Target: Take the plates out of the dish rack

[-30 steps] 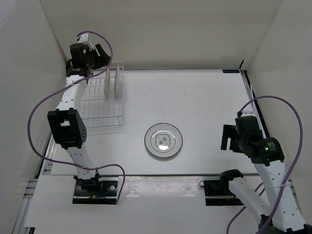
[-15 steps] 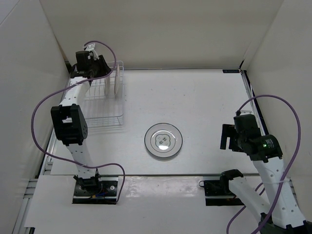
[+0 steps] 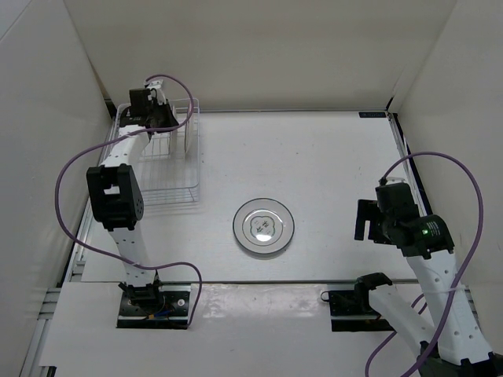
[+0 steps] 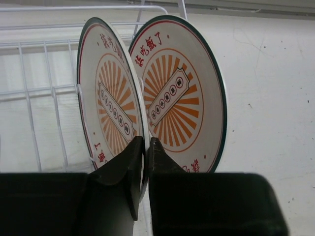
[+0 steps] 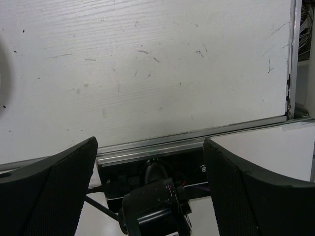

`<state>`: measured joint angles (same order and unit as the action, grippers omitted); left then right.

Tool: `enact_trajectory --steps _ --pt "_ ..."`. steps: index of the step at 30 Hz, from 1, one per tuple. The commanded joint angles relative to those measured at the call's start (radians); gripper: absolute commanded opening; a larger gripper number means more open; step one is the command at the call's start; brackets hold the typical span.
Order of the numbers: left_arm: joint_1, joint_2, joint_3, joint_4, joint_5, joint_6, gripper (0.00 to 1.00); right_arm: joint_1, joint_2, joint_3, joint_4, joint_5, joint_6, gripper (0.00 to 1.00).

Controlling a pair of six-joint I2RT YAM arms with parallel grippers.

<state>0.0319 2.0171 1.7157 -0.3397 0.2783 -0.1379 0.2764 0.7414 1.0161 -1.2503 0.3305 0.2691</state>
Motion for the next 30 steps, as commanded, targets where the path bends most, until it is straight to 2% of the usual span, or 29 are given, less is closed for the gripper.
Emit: enact_trajectory --steps 1,5,9,17,22,26,28,29,30 --pt "-0.004 -0.032 0.031 -0.024 0.018 0.038 0.17 0.001 0.004 -0.002 0.02 -0.002 -0.001 0.89" --pt "-0.003 -0.078 0.036 -0.027 0.01 0.058 0.06 0.003 0.009 -0.002 0.025 -0.007 -0.004 0.89" --pt "-0.003 -0.13 0.07 -0.038 0.009 0.087 0.01 0.001 0.016 -0.002 0.022 -0.01 -0.008 0.89" --pt "-0.003 -0.291 0.073 -0.015 -0.011 0.126 0.0 0.003 0.009 -0.004 0.025 -0.01 -0.008 0.89" --pt "-0.003 -0.451 0.024 -0.012 0.031 0.093 0.0 0.001 0.015 -0.002 0.025 0.014 -0.001 0.89" --pt "-0.023 -0.636 -0.06 -0.071 0.099 0.09 0.0 0.0 0.019 -0.002 0.017 0.033 0.012 0.89" --pt "-0.131 -0.711 -0.113 -0.148 0.105 0.177 0.0 0.001 0.012 -0.002 0.018 0.035 0.015 0.89" --pt "-0.206 -0.769 -0.16 -0.156 0.034 0.204 0.0 -0.002 0.009 -0.002 0.018 0.033 0.013 0.89" --pt "-0.248 -0.834 -0.229 -0.147 0.019 0.262 0.0 0.003 0.003 -0.005 0.022 0.031 0.012 0.89"
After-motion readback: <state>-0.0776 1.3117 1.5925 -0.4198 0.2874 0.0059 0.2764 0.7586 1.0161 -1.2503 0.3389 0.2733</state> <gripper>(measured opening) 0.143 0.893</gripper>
